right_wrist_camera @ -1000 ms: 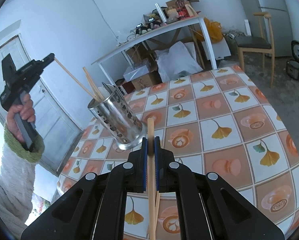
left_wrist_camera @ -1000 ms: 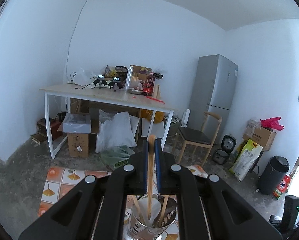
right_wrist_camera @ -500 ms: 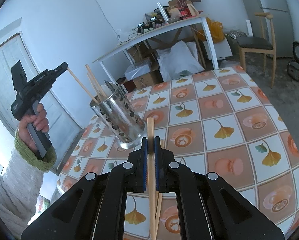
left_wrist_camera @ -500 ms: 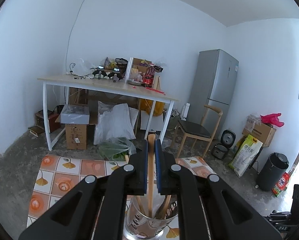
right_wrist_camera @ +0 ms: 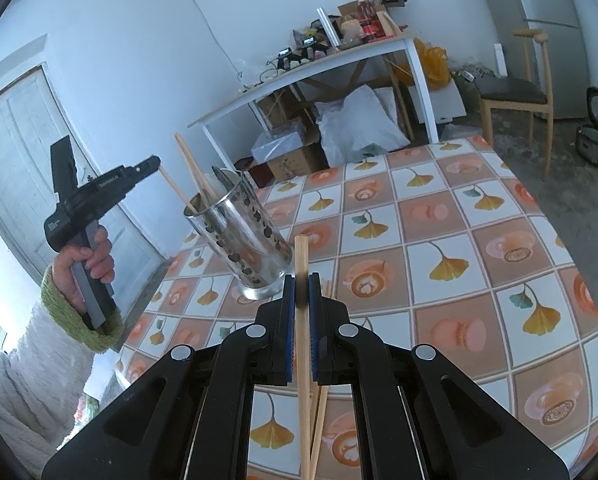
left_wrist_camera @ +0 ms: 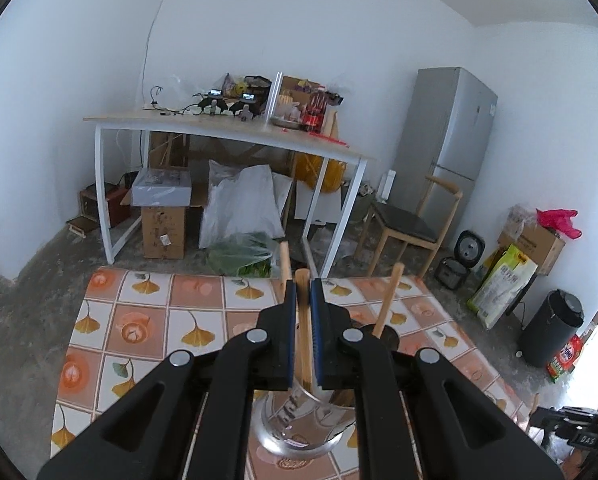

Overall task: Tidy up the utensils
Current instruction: 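Open the left tool to release the chopstick while the right tool holds its chopstick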

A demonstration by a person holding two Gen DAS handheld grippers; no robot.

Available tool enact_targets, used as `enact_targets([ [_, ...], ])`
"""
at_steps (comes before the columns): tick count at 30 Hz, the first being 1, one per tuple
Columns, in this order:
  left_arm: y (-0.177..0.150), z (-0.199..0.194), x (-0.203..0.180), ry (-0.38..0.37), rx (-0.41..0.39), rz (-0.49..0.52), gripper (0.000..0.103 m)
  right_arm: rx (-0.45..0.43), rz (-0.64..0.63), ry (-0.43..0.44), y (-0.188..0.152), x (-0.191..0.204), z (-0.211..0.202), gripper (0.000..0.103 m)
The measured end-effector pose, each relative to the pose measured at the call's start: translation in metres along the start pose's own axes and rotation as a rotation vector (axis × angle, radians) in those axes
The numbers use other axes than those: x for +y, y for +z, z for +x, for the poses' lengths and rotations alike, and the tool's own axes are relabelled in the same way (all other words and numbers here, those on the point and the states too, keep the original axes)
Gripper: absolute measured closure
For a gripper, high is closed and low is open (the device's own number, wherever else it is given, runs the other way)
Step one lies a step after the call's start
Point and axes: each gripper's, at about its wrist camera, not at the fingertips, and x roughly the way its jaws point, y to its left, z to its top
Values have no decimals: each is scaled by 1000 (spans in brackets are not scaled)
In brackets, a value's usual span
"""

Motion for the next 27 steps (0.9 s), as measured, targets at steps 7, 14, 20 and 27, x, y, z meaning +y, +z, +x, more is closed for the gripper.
enact_targets([
  [7, 1, -6, 2, -5, 23, -7, 94, -20, -1, 24, 7, 2, -13, 98],
  [14, -2, -29, 11, -12, 1, -43, 58, -76, -48, 84, 40, 21, -27, 98],
  [20, -21, -61, 25, 26, -17, -75, 38, -148, -132, 160, 87, 57, -29, 99],
  [27, -64, -86, 48, 90, 33, -111, 24, -248, -197, 265, 154, 96, -26, 99],
])
